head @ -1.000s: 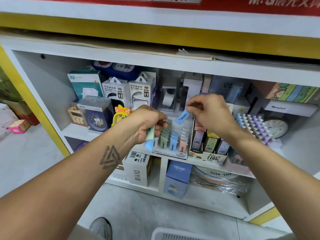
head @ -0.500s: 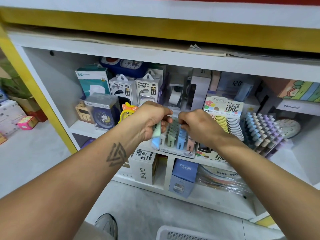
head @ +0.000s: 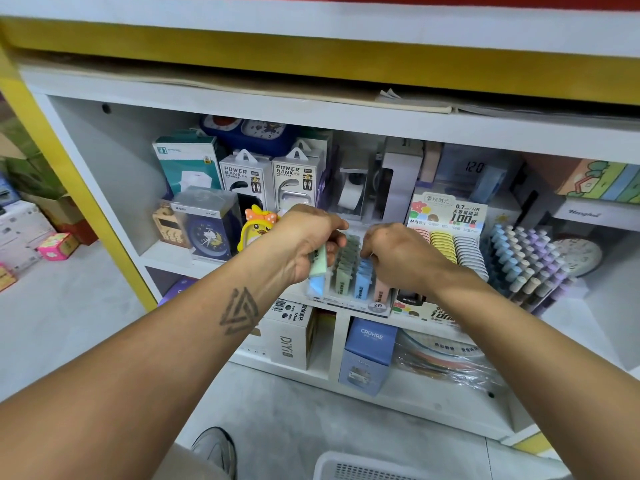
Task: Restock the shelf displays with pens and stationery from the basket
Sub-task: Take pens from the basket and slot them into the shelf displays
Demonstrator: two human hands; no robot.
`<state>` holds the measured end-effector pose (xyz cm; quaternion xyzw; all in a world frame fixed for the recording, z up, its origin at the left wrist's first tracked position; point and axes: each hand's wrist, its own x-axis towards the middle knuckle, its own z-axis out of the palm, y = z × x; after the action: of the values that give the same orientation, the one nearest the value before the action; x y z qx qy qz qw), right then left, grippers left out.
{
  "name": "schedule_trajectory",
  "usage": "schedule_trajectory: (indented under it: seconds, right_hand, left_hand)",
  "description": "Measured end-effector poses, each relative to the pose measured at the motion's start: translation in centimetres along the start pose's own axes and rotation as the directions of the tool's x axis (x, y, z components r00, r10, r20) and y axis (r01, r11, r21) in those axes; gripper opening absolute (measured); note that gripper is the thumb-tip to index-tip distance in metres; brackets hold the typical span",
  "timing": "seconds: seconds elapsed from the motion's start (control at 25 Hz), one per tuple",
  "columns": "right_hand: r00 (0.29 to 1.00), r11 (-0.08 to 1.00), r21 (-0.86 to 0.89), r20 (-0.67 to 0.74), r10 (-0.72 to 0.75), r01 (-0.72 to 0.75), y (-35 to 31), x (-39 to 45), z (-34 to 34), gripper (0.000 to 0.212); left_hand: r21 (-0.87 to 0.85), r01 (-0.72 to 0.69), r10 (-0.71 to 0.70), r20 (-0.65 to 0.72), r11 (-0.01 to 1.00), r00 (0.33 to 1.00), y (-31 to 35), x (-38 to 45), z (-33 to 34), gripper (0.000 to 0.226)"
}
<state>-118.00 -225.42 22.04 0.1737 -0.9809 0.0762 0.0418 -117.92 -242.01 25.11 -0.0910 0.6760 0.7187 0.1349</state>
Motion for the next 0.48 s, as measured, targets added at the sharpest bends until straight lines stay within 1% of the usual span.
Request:
schedule_trajectory:
  seconds: [0.04,0.08,0.12,0.16,0.2,0.24,0.28,0.32,0.36,0.4,0.44,0.48]
  right_hand:
    - [1.000,0.994,0.106,-0.011,0.017,-0.016,-0.3,-0.1,-0.5,0.024]
    - [0.999,0.954,0.296,-0.018,0.051,-0.043,-0.7,-0.3,-1.1,0.019]
    - [0.997,0.836,0.543,0.013,0.082,-0.075,-1.2,-0.6,-1.8,0.012]
    - [0.994,0.644,0.757,0.080,0.077,-0.110,-1.7,-0.9,-2.6,0.010]
    - [0.990,0.469,0.872,0.138,0.037,-0.139,-2.1,-1.2,-3.1,0.015]
    - [0.986,0.375,0.914,0.168,-0.004,-0.154,-2.4,-1.6,-3.4,0.020]
    - [0.985,0.361,0.919,0.174,-0.019,-0.156,-2.7,-1.9,-3.4,0.022]
    - [0.987,0.409,0.902,0.158,-0.012,-0.139,-2.9,-2.2,-3.4,0.024]
    - [0.993,0.497,0.861,0.121,0.012,-0.111,-3.1,-2.3,-3.3,0.025]
    - [0.996,0.562,0.823,0.078,0.041,-0.087,-3.1,-2.3,-3.3,0.024]
    - [0.997,0.575,0.815,0.050,0.060,-0.075,-3.1,-2.4,-3.3,0.021]
    - [0.997,0.529,0.846,0.044,0.064,-0.071,-3.1,-2.4,-3.3,0.018]
  left_hand:
    - [-0.013,-0.007,0.006,-0.020,1.000,1.000,0.1,0.0,0.1,0.013]
    - [-0.045,-0.017,0.015,-0.052,0.999,0.999,0.2,0.0,0.2,0.016]
    - [-0.094,-0.032,0.024,-0.089,0.995,0.996,0.4,0.1,0.3,0.018]
    - [-0.144,-0.048,0.030,-0.124,0.988,0.992,0.6,0.1,0.3,0.019]
    - [-0.185,-0.057,0.030,-0.145,0.981,0.989,0.7,0.2,0.3,0.019]
    - [-0.215,-0.060,0.028,-0.151,0.975,0.988,0.8,0.2,0.4,0.019]
    - [-0.231,-0.065,0.031,-0.149,0.971,0.988,0.8,0.1,0.5,0.019]
    - [-0.227,-0.077,0.043,-0.151,0.971,0.988,0.8,0.1,0.8,0.019]
    - [-0.206,-0.096,0.062,-0.162,0.974,0.985,0.7,0.1,1.0,0.019]
    - [-0.176,-0.118,0.086,-0.178,0.977,0.980,0.5,0.1,1.3,0.018]
    - [-0.149,-0.135,0.106,-0.190,0.980,0.976,0.4,0.2,1.6,0.016]
    - [-0.124,-0.144,0.118,-0.194,0.982,0.974,0.2,0.2,1.8,0.016]
